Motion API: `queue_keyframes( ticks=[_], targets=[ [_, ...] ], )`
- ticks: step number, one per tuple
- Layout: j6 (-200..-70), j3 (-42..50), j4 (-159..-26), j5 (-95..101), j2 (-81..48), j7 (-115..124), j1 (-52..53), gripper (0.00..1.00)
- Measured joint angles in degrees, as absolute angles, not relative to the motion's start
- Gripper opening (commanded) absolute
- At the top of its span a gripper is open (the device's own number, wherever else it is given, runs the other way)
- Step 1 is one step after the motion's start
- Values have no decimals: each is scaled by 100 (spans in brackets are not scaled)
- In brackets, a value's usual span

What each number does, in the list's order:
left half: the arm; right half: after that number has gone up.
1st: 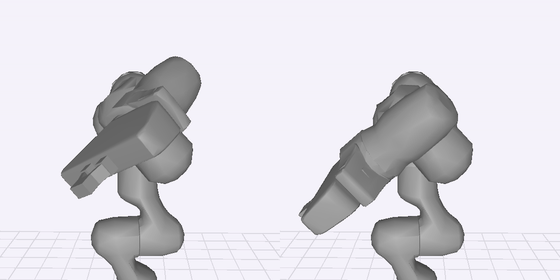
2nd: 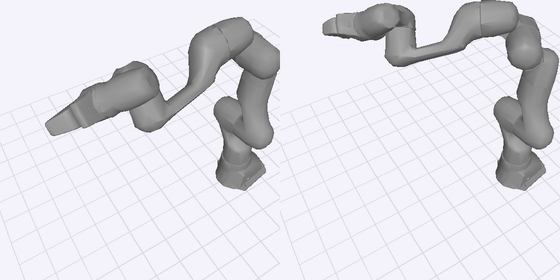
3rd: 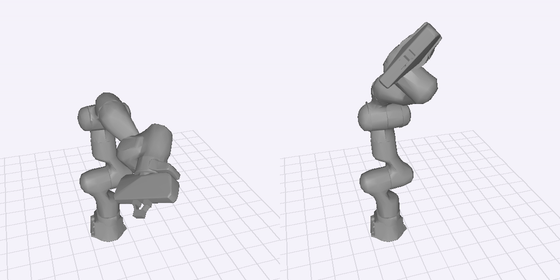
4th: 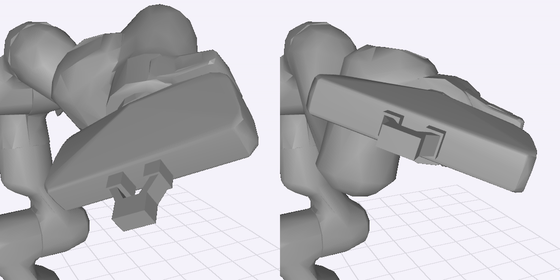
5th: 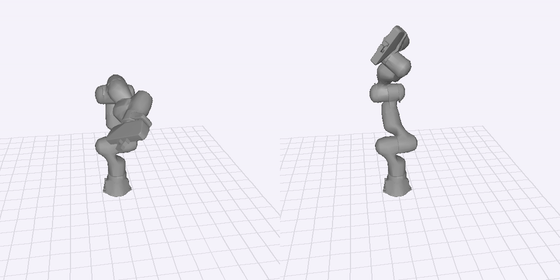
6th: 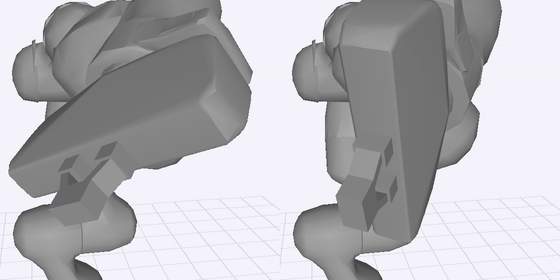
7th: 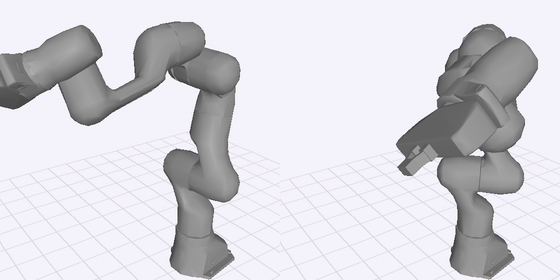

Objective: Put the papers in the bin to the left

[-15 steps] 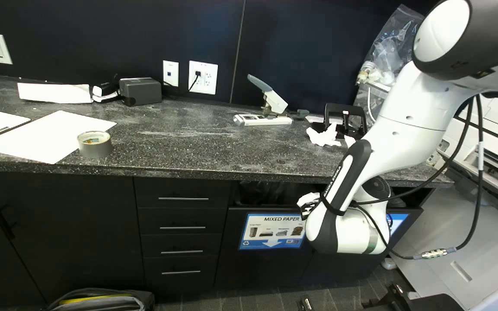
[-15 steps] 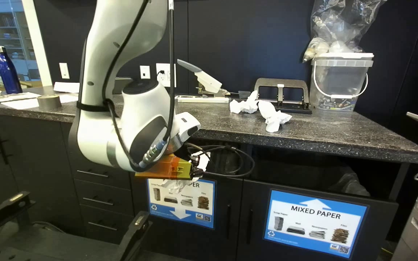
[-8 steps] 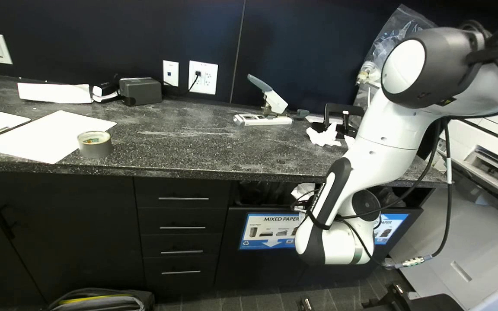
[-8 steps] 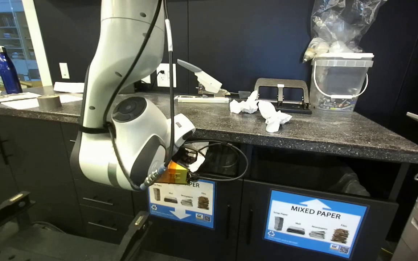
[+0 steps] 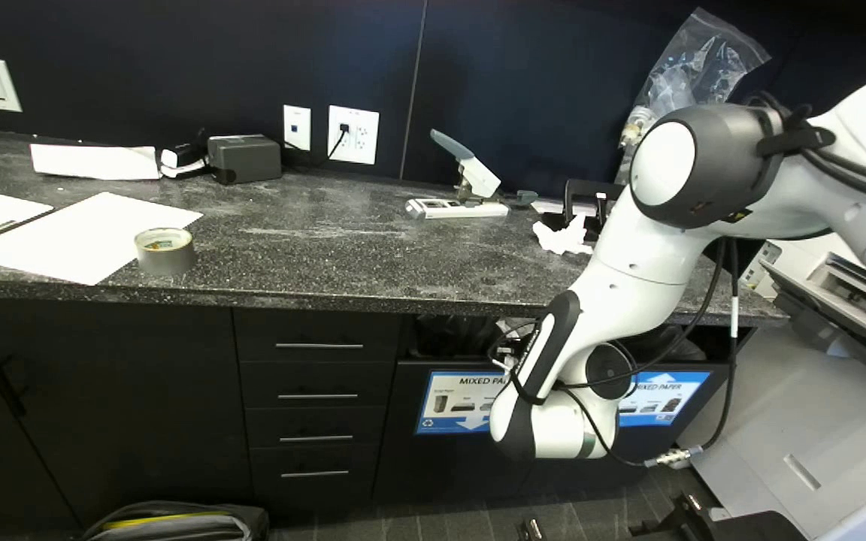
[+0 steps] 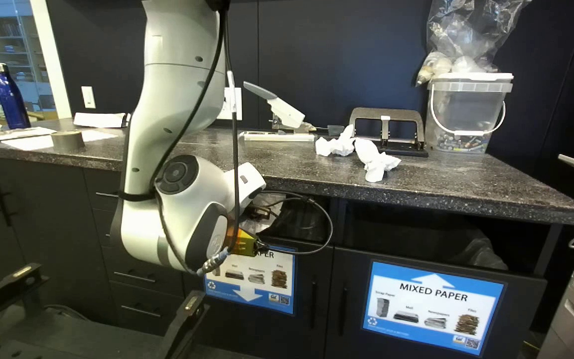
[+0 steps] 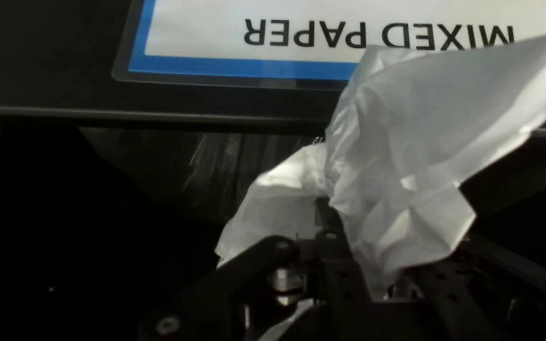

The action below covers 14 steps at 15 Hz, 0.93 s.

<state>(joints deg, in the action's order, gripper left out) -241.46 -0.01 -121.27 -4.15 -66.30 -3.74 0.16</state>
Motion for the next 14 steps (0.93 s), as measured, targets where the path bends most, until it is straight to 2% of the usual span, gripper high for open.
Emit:
queue_keyframes(
  ticks=[14],
  targets=[
    [-24144,-130,-10199,-818,-7763,-216,272,6]
  ],
)
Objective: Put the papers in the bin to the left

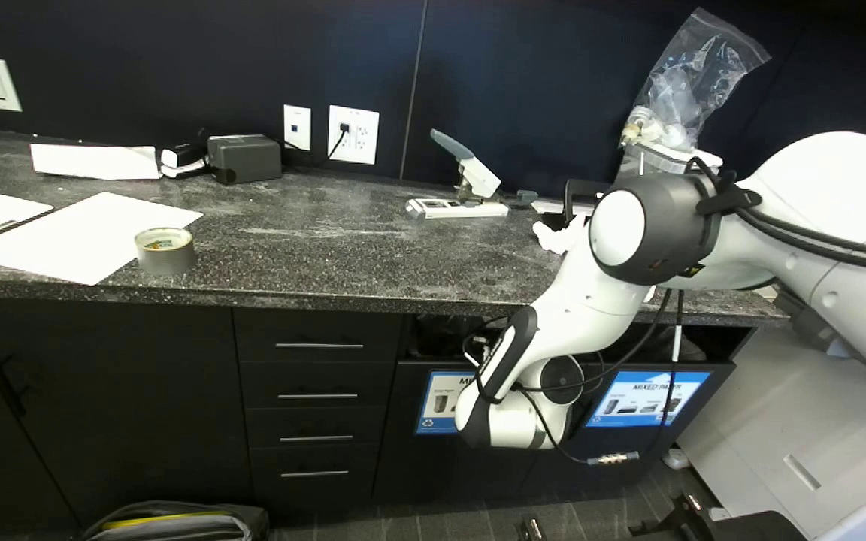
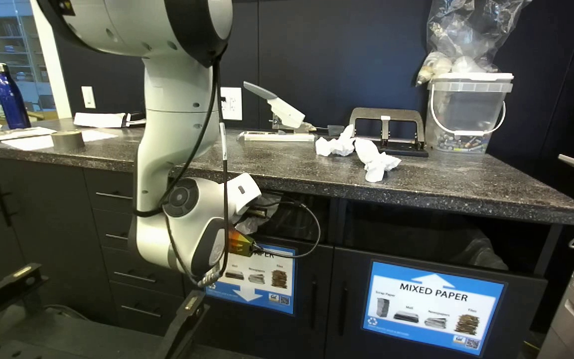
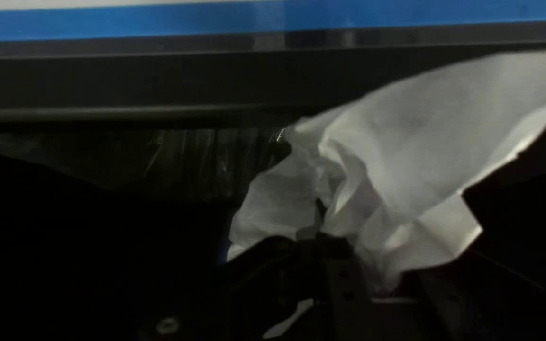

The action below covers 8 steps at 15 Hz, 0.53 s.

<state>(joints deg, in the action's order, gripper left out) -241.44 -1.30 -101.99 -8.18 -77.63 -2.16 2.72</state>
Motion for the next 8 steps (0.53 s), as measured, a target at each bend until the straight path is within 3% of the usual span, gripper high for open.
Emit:
queue_keyframes(
  ticks=[4,5,6,8],
  targets=[
    [-24144,-132,-9735,-840,-8008,-216,355,7],
    [-24144,-132,-9648,-841,-8059,-216,369,32],
    [-24144,-132,-9572,-848,-8111,-218,381,32],
    [-24144,-131,-9477,-854,-8192,-232,396,47]
  ],
)
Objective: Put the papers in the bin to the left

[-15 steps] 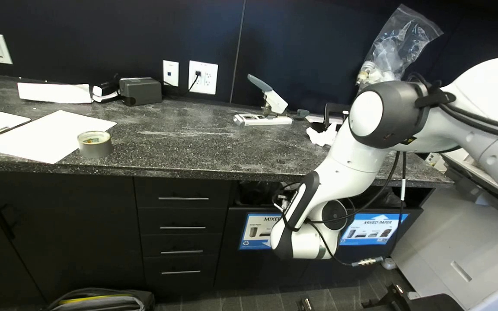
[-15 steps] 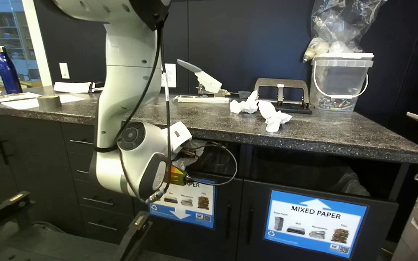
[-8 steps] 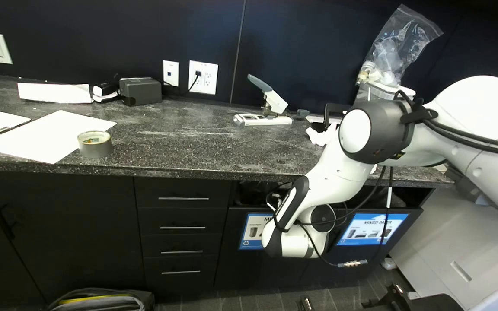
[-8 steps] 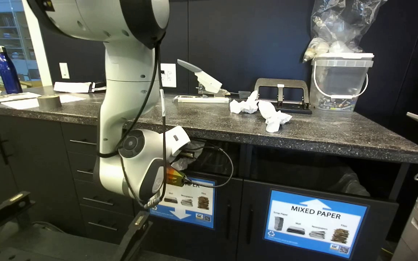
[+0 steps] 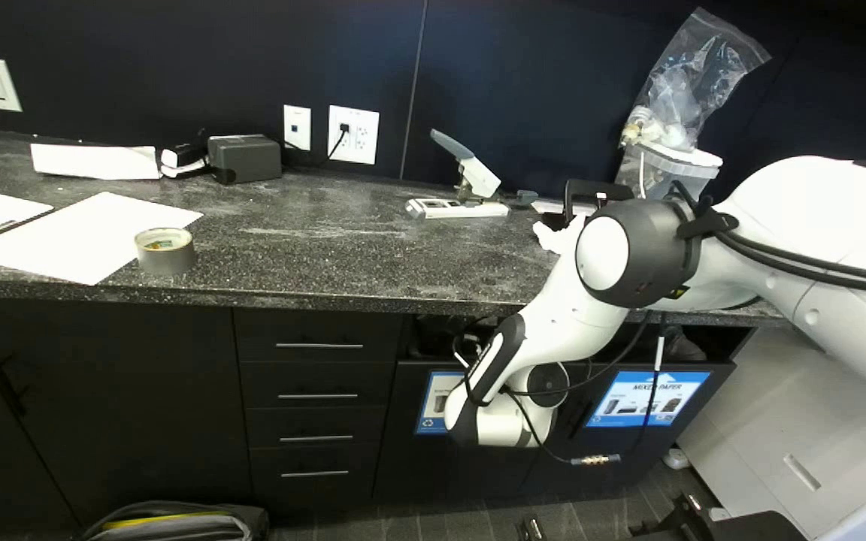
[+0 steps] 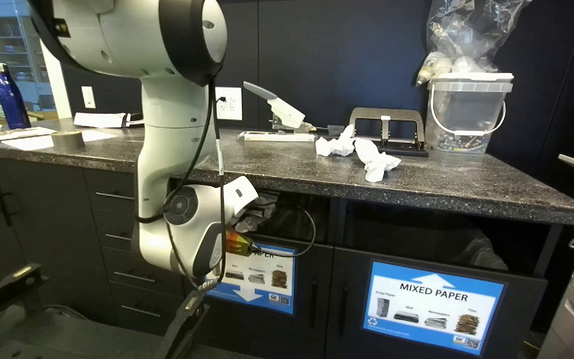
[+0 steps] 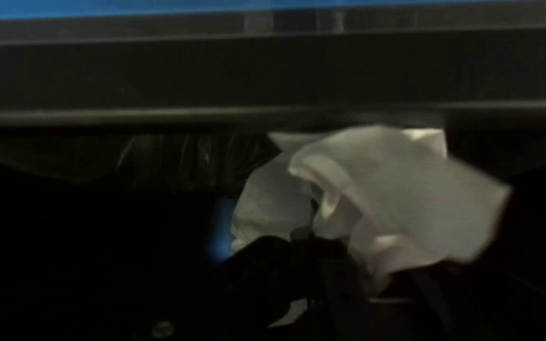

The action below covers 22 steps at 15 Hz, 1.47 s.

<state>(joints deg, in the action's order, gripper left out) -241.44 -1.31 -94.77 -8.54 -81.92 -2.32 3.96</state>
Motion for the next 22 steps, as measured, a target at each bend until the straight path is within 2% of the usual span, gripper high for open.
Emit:
queue_keyframes(
  ticks=[7,13,22],
  targets=[
    [-24144,-106,-9424,-856,-8309,-281,399,99],
    [-24113,-62,-9761,-757,-8187,-375,396,100],
    [-24078,46,-12104,-536,-6607,-494,395,100]
  ],
)
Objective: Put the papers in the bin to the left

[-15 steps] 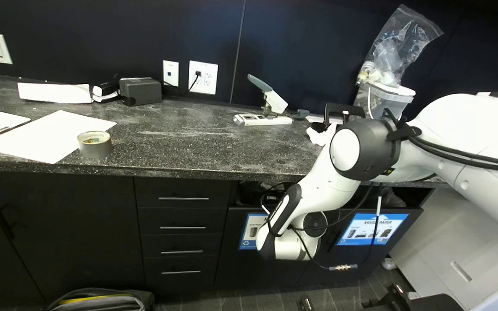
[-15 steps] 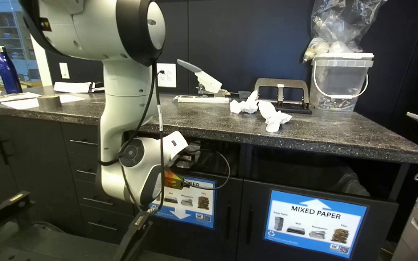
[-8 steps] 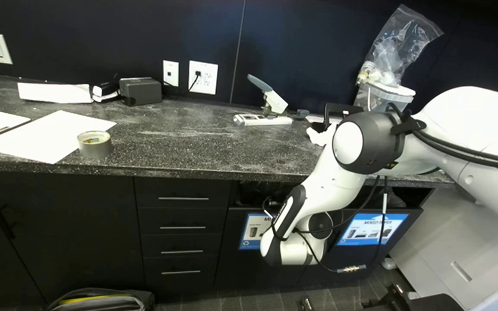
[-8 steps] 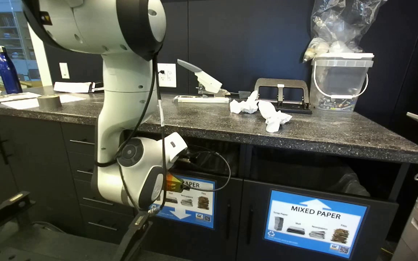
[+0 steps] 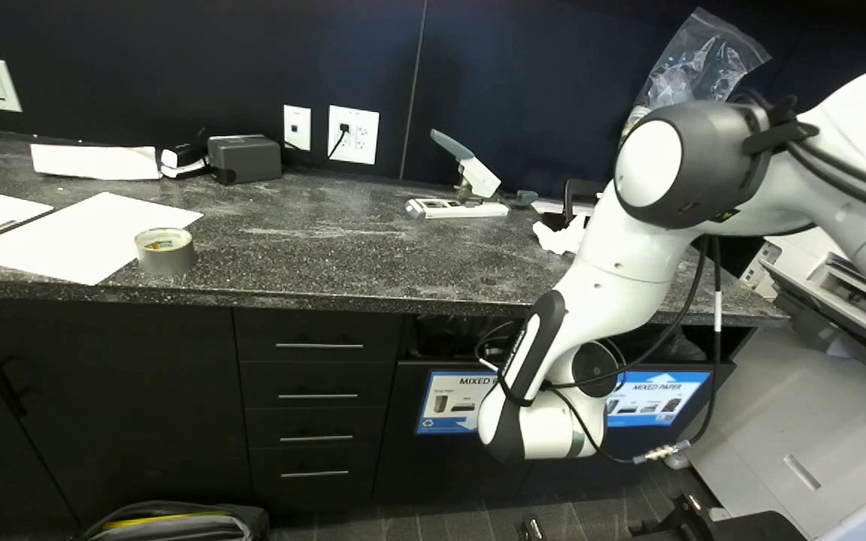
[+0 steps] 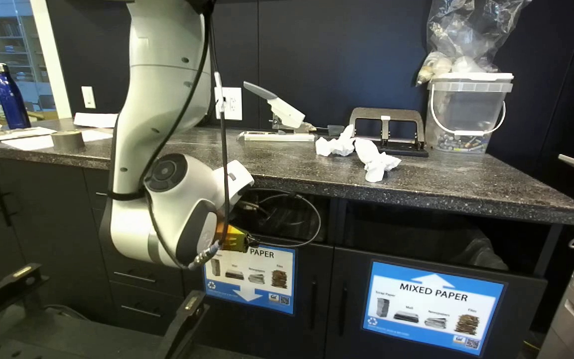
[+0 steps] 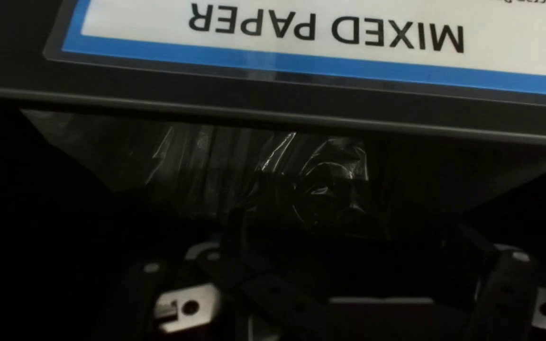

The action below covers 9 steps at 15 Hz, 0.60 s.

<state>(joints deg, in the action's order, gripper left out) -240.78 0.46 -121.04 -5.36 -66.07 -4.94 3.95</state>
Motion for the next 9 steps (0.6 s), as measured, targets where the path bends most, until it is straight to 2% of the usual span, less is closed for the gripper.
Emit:
queue_keyframes(
  ticks=[5,9],
  targets=[
    [-23261,88,-13521,-530,-5242,-808,437,100],
    [-21884,288,-14344,-527,-4013,-1128,567,100]
  ],
)
